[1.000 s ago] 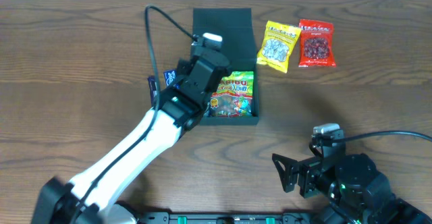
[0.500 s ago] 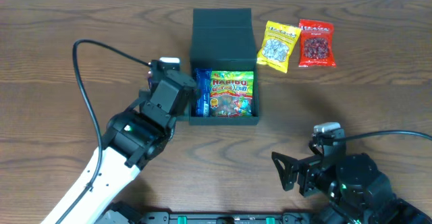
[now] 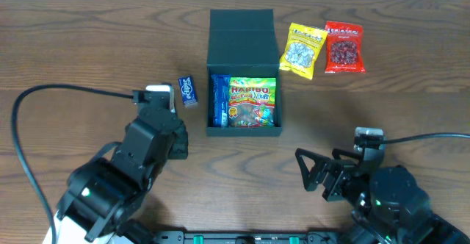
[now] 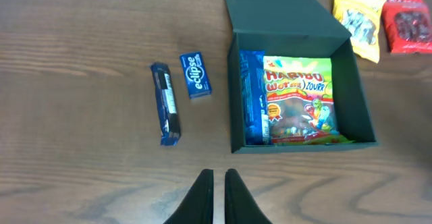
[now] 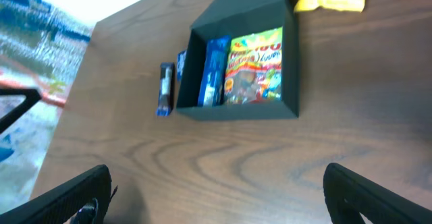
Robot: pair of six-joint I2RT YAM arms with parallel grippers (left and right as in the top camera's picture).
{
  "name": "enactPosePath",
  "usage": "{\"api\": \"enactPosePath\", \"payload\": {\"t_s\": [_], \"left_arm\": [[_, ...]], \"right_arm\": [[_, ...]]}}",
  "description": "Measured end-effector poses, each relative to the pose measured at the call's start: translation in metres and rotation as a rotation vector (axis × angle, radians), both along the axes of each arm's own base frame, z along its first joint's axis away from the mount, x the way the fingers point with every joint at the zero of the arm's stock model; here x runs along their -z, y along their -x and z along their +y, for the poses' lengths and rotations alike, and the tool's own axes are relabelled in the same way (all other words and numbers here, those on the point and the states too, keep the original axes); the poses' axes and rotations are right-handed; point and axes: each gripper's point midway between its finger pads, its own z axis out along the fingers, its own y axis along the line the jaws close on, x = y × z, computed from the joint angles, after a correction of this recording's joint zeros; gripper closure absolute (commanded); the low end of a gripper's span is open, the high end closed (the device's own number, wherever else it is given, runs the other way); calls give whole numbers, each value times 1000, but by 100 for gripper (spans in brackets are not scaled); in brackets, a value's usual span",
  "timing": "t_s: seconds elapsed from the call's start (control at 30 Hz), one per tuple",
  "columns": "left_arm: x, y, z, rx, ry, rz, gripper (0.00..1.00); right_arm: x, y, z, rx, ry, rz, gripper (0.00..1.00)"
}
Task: Pack container
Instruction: 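Reach the right gripper to the red Hacks bag and grasp it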
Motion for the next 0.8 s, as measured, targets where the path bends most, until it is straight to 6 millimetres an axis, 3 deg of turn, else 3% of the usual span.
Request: {"api": "enactPosePath", "payload": {"t_s": [0.07, 0.17, 0.27, 0.4, 0.5, 0.67, 0.8], "left_arm": [[-3, 3, 2, -5, 11, -11, 58], [-3, 4, 3, -8, 17, -8, 26], [-3, 5, 4, -4, 9, -5, 2], [-2, 6, 4, -5, 10, -1, 5], [-2, 6, 4, -5, 9, -1, 5], [-1, 7, 4, -5, 5, 6, 5], [0, 7, 5, -5, 2, 10, 5]], "right_arm": [[6, -8, -1, 19, 39, 17, 1], [23, -31, -4, 55, 165, 93, 1], [23, -61, -12, 107, 247, 129, 1], [24, -101, -40, 231, 332, 168, 1], [30, -141, -79, 390, 392, 164, 2], [32, -190, -116, 489, 457, 96, 1], [48, -224, -144, 538, 504, 81, 1]]}}
